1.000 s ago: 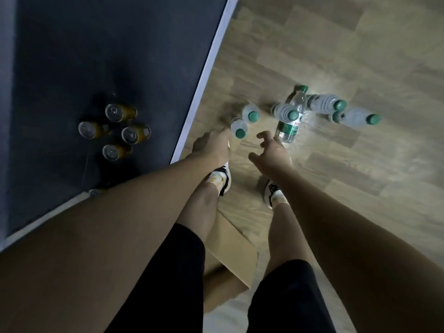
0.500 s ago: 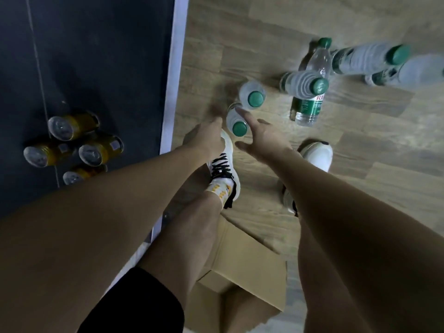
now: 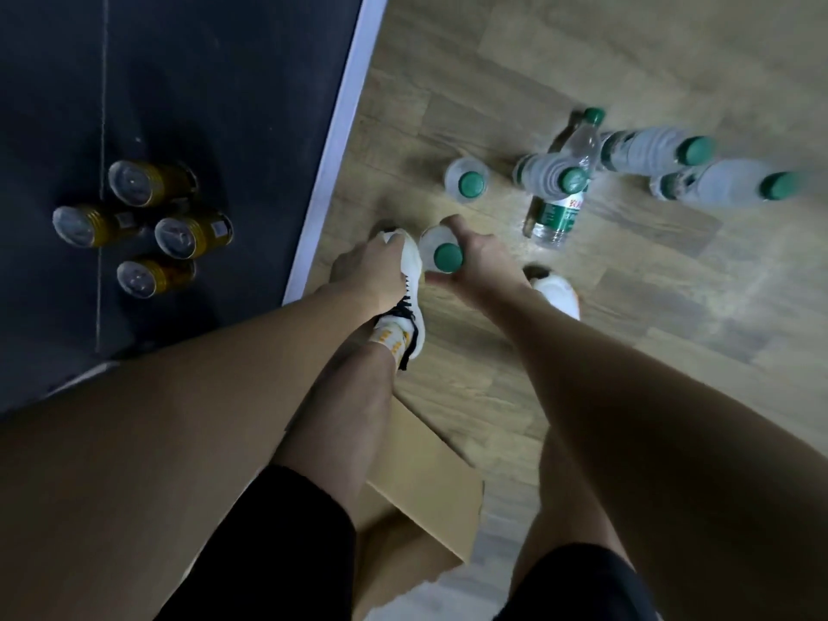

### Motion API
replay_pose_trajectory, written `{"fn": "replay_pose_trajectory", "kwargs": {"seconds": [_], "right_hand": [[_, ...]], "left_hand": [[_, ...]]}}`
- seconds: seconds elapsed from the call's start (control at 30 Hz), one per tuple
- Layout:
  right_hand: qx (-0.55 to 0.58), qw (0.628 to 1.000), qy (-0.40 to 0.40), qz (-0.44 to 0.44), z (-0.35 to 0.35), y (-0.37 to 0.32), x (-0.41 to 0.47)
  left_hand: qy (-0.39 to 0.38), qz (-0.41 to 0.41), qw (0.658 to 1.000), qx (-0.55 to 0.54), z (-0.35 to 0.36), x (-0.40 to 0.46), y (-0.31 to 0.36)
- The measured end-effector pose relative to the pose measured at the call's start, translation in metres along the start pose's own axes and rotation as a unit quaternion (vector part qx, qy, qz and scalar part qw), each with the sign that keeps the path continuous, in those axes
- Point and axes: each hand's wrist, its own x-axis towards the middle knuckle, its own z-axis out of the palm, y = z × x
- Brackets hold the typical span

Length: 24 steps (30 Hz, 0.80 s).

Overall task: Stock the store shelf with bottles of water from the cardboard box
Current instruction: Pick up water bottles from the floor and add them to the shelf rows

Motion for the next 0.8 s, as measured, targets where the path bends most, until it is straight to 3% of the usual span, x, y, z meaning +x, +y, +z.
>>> {"fn": "replay_pose_trajectory", "kwargs": {"seconds": [0.13,0.3,0.43,0.63,0.8], "right_hand": [[-0.103,0.994,-0.005,-0.028,-0.049,-0.022,-0.055],[-0.081,0.995,-0.021,-0.054,-0.112,-0.068,-0.134],[-0.069,0.994,0.019,-0.083,-0.186,-0.123,-0.210],[-0.109,0.968,0.084,-0.210,-0.307,-0.220,-0.314],[-0.139,0.935,0.109,-0.307,-0.378,-0.311,-0.401]], "left_hand": [[-0.003,-0.007,1.000,-0.023,-0.027,-0.055,0.027],[0.030,-0.046,0.996,-0.068,-0.088,-0.144,0.055],[0.065,-0.056,0.991,-0.102,-0.156,-0.227,0.082],[0.178,-0.067,0.966,-0.176,-0.258,-0.345,0.117],[0.228,-0.089,0.940,-0.239,-0.321,-0.440,0.127]]}}
